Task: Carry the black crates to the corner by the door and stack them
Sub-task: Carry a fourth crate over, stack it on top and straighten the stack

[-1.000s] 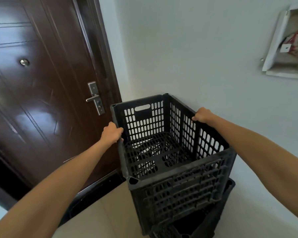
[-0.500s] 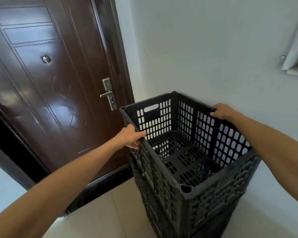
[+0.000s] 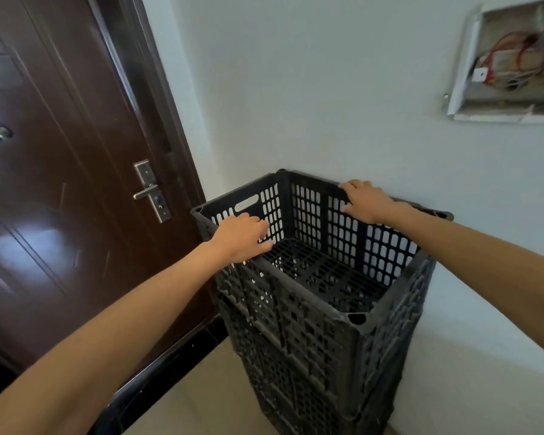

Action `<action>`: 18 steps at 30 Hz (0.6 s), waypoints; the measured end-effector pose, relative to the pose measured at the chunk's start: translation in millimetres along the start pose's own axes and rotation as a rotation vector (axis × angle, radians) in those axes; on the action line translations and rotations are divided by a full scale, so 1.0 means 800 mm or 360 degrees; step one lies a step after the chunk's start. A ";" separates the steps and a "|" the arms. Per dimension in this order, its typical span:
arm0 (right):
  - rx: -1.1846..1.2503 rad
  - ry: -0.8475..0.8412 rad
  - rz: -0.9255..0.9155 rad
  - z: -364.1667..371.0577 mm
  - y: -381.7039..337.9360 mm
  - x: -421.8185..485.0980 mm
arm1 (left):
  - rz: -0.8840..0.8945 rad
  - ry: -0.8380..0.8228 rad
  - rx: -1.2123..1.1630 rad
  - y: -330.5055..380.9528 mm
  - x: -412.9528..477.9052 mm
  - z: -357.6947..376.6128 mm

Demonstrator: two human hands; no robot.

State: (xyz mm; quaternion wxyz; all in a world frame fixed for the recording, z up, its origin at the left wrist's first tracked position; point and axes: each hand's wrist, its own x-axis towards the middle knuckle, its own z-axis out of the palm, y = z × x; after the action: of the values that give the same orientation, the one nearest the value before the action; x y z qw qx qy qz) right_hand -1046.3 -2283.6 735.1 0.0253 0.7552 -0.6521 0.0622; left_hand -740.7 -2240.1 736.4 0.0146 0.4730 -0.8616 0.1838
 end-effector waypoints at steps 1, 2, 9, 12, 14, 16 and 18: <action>-0.0016 0.0019 -0.0055 -0.005 -0.017 -0.010 | 0.0027 -0.0039 -0.0073 -0.005 0.001 0.004; -0.0048 0.0031 -0.0108 -0.010 -0.036 -0.021 | 0.0049 -0.0082 -0.0144 -0.010 0.001 0.009; 0.0215 -0.0202 0.0004 -0.022 -0.187 -0.107 | 0.0207 -0.0083 -0.0567 -0.050 -0.015 0.051; 0.0451 -0.0439 0.0031 -0.007 -0.239 -0.144 | 0.0511 0.0085 -0.0668 -0.068 -0.022 0.063; 0.0315 -0.0384 0.0066 0.007 -0.258 -0.169 | 0.0667 0.0126 -0.0696 -0.076 -0.024 0.070; -0.0012 -0.0155 0.0102 0.016 -0.262 -0.182 | 0.0711 0.0153 -0.0698 -0.079 -0.025 0.072; -0.0131 -0.0054 0.0126 0.019 -0.260 -0.188 | 0.0698 0.0188 -0.0657 -0.078 -0.026 0.070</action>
State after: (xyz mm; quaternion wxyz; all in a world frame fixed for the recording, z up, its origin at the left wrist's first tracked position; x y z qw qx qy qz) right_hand -861.2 -2107.0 709.8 0.0428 0.7281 -0.6838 0.0235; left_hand -669.9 -2272.0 699.1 0.1203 0.2514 -0.9599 0.0308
